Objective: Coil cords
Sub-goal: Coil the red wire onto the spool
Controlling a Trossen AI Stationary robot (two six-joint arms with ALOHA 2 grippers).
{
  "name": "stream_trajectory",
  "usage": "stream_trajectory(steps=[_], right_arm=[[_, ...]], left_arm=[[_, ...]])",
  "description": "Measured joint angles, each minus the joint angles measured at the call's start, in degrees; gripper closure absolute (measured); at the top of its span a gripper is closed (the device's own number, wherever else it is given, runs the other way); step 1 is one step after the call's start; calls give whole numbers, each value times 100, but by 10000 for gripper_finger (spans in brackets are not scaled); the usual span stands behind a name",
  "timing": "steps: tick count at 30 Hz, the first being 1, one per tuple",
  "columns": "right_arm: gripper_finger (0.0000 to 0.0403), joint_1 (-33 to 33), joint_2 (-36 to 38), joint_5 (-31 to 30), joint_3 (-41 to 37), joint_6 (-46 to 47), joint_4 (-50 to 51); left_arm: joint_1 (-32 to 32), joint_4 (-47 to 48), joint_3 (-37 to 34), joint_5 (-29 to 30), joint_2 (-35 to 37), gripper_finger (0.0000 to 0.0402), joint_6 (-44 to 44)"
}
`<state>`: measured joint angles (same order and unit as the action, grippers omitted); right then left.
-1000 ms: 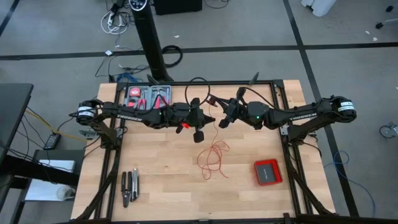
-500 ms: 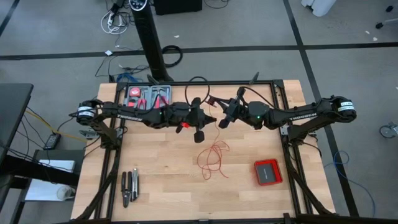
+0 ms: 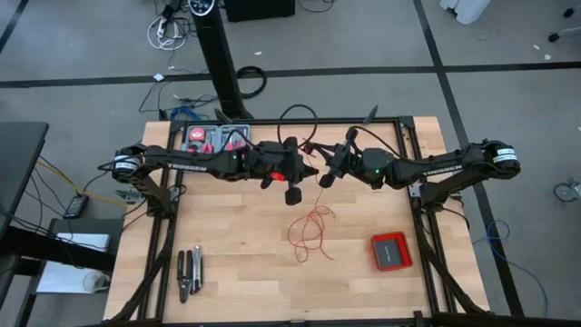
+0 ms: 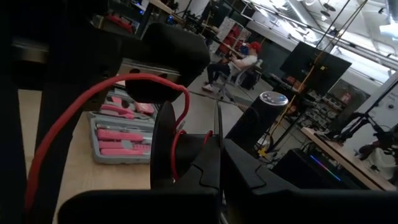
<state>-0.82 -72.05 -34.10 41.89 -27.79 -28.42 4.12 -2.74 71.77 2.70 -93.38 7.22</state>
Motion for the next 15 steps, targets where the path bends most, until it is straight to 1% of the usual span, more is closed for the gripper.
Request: stream_trajectory(steps=[8,15], right_arm=[[403,0,-2,49,0,182,-27],[403,0,-4,56,0,419,-247]], left_arm=[[0,-24,82,0,0,401,36],[0,-116,87,8,-54,401,148]])
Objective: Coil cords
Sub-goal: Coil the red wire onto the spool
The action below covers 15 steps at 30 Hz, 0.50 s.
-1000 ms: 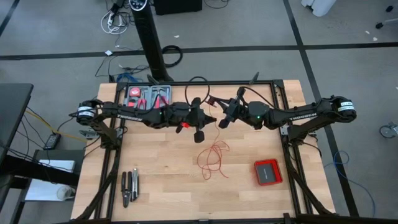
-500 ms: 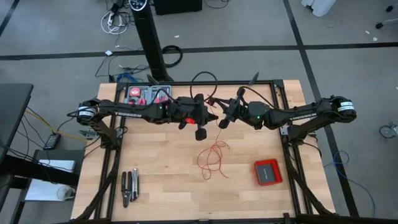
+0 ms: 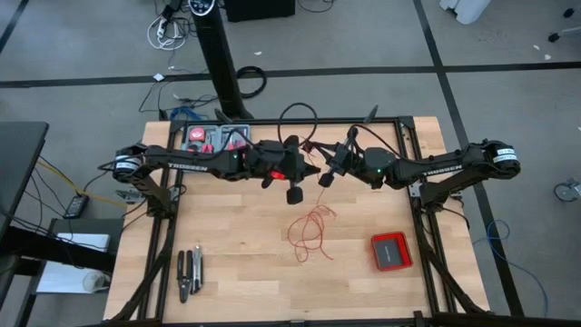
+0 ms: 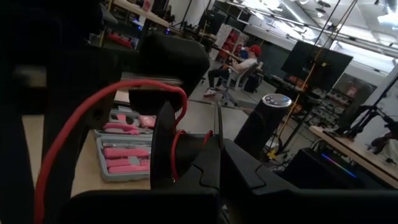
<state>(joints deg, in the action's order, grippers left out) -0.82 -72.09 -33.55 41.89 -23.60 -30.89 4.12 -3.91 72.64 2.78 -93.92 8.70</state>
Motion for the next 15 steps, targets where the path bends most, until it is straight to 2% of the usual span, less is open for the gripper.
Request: stream_trajectory(steps=[10,15], right_arm=[[403,-3,0,-82,-2,2,-14],[403,32,-3,-84,-2,-2,-52]], left_arm=[[1,-20,140,97,-322,401,-1],[-17,225,121,494,-331,401,14]])
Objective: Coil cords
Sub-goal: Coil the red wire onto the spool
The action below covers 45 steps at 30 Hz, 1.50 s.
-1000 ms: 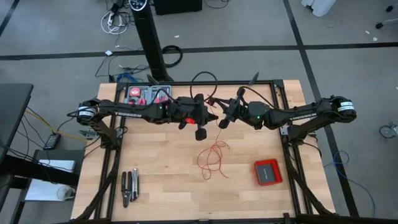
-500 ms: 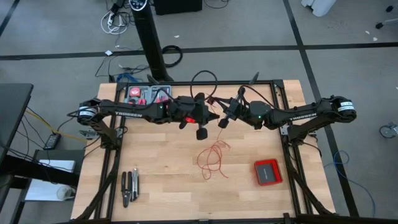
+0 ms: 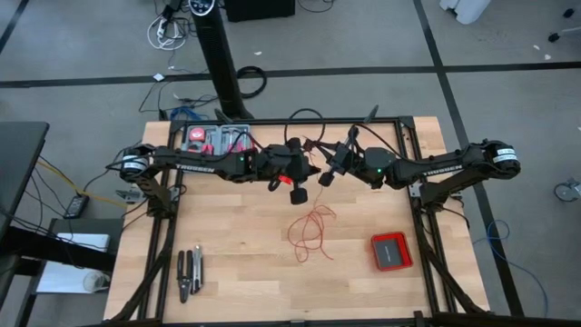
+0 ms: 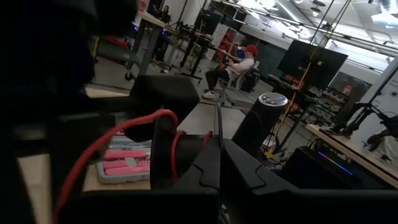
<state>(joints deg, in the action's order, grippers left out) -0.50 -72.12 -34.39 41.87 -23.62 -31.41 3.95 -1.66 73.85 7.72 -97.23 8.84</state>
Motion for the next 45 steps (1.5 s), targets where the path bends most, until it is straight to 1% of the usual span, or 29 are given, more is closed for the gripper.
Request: stream_trajectory(steps=[7,11,14,17,20,26,31,37,45], right_arm=[[403,76,19,2,0,-42,-9],[403,84,50,9,0,-27,-15],[403,82,54,4,0,49,-44],[403,82,55,-18,0,29,5],[403,82,55,-184,0,-112,24],[403,82,55,-200,0,-145,66],[403,71,55,-42,0,-17,69],[403,45,55,19,2,-9,67],[402,47,55,109,2,11,160]], left_arm=[[6,106,-188,363,0,401,-2],[6,340,-188,634,0,401,0],[6,319,-197,723,0,401,137],[-1,228,-201,724,-2,401,156],[-5,384,-201,722,-2,400,176],[13,666,-201,847,-2,397,458],[110,477,-201,1090,-2,397,587],[237,334,-201,1092,-2,396,592],[242,320,-201,1089,-2,396,577]])
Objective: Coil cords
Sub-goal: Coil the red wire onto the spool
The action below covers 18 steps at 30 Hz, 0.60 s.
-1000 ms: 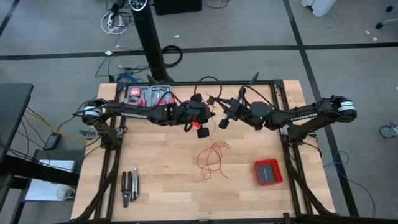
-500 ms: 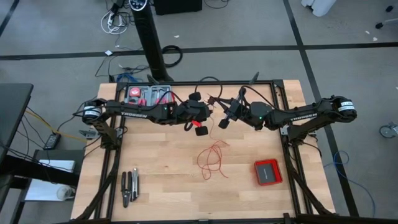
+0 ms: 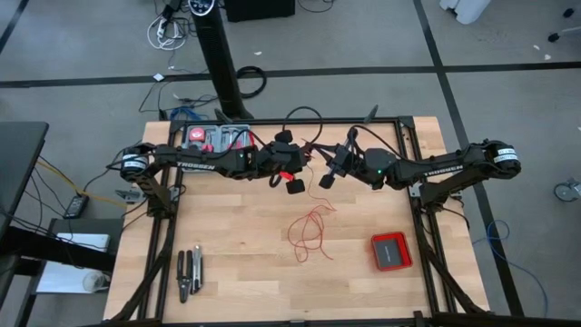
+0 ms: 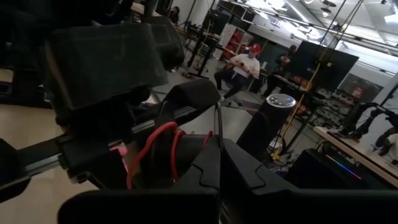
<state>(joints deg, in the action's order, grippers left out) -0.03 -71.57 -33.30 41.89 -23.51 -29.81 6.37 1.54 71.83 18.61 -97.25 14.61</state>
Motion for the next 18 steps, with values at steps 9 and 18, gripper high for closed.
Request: stream_trajectory(steps=[9,18], right_arm=[[402,-2,0,2,0,0,-6],[402,-2,0,0,0,-30,-6]], left_arm=[[0,-2,0,0,0,396,-4],[2,9,0,0,0,396,-28]])
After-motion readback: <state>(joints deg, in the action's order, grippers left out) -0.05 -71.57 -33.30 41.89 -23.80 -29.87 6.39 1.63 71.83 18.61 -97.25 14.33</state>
